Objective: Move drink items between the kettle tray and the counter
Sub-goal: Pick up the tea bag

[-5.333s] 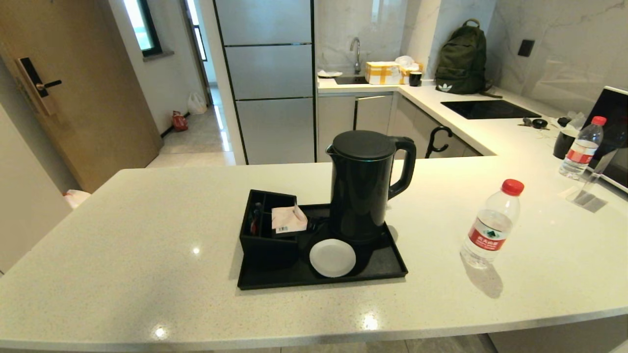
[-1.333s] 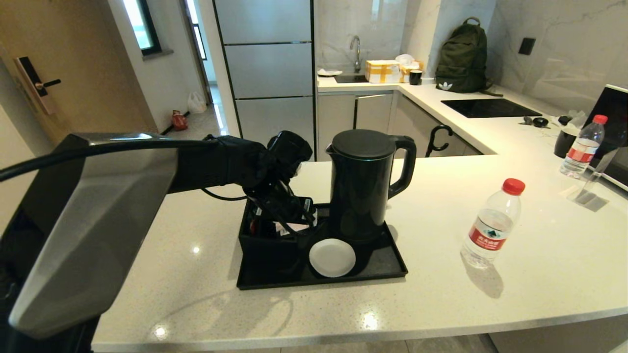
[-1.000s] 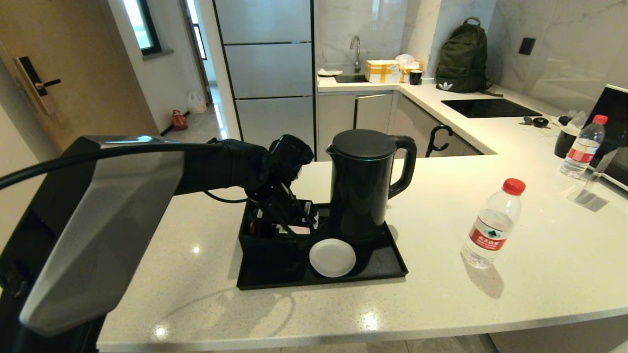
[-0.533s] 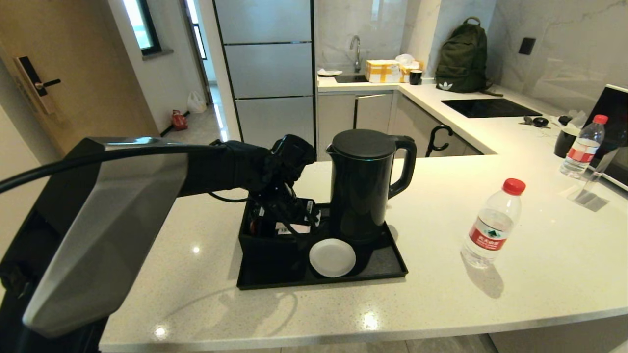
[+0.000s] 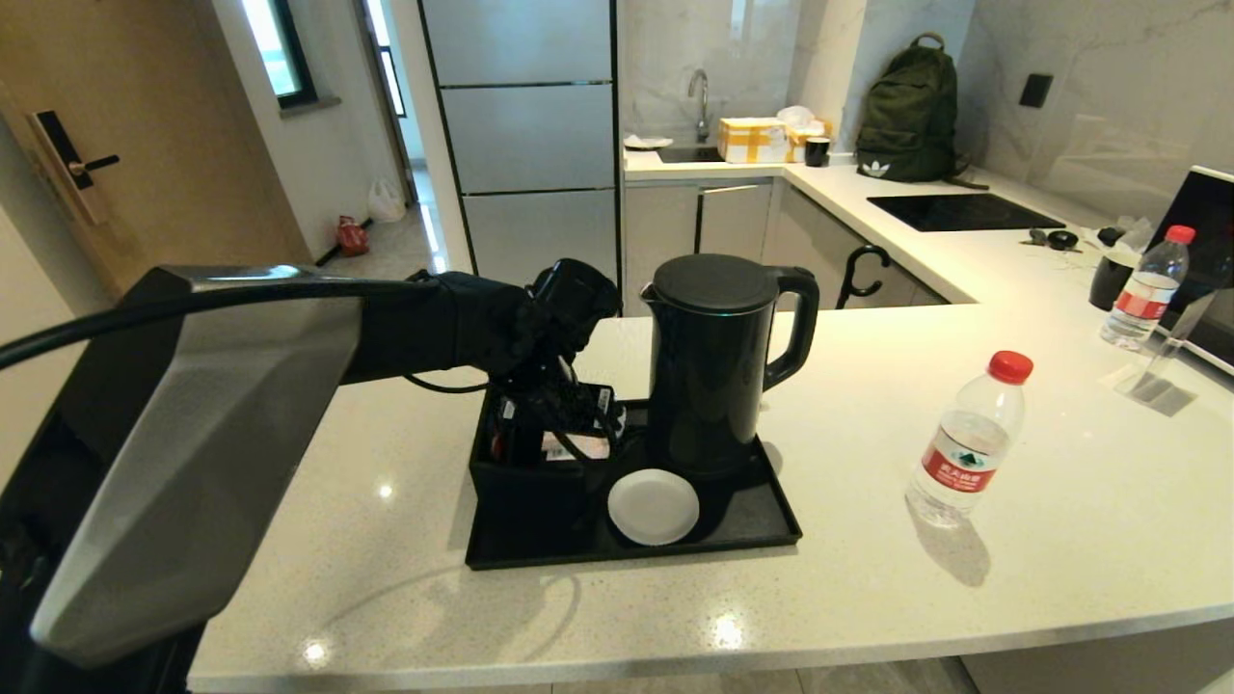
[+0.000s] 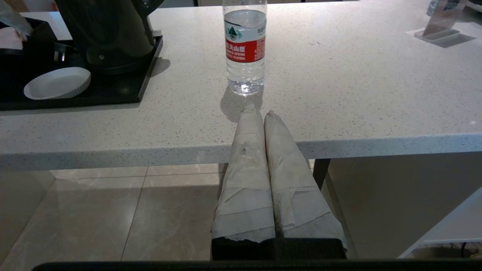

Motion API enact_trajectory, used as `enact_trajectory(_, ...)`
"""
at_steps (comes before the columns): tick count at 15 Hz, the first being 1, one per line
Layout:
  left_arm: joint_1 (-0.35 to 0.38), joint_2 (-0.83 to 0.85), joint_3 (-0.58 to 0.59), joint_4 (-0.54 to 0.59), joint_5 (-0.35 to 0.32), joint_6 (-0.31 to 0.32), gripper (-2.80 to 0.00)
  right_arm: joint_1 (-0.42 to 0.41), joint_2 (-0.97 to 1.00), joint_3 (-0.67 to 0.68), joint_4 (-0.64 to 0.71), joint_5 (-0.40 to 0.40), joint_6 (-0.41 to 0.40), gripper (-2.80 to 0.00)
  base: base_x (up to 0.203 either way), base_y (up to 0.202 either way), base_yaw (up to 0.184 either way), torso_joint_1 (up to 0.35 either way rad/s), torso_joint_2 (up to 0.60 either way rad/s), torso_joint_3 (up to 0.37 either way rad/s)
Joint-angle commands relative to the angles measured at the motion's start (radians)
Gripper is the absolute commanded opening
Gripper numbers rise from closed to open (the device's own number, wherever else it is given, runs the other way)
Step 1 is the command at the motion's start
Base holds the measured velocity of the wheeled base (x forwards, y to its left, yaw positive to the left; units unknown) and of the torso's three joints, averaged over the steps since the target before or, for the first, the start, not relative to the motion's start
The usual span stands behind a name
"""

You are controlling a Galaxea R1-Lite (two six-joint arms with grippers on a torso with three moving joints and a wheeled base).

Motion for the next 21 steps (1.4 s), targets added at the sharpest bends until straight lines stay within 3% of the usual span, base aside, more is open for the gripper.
enact_trajectory(1,0.004,-0.024,0.002,0.004,0.023,-0.004,0.00,0.000,0.000,0.002,-0.001,0.000,-0.001,-2.80,0.000,0.000,0.000,0.000,0.00,0.000)
enact_trajectory(4,0.003,-0.027,0.002,0.008,0.103,-0.018,0.00,0.000,0.000,0.002,-0.001,0.000,-0.001,-2.80,0.000,0.000,0.000,0.000,0.00,0.000)
enact_trajectory(12,-0.001,-0.028,0.004,0.009,0.101,-0.019,0.00,0.000,0.000,0.002,-0.001,0.000,-0.001,-2.80,0.000,0.000,0.000,0.000,0.00,0.000)
enact_trajectory(14,-0.050,-0.028,0.004,0.007,0.096,-0.018,0.00,0.000,0.000,0.002,-0.001,0.000,-0.001,-2.80,0.000,0.000,0.000,0.000,0.00,0.000)
enact_trajectory(21,-0.094,-0.014,0.007,0.017,0.095,-0.026,0.00,0.000,0.000,0.002,-0.001,0.000,-0.001,-2.80,0.000,0.000,0.000,0.000,0.00,0.000)
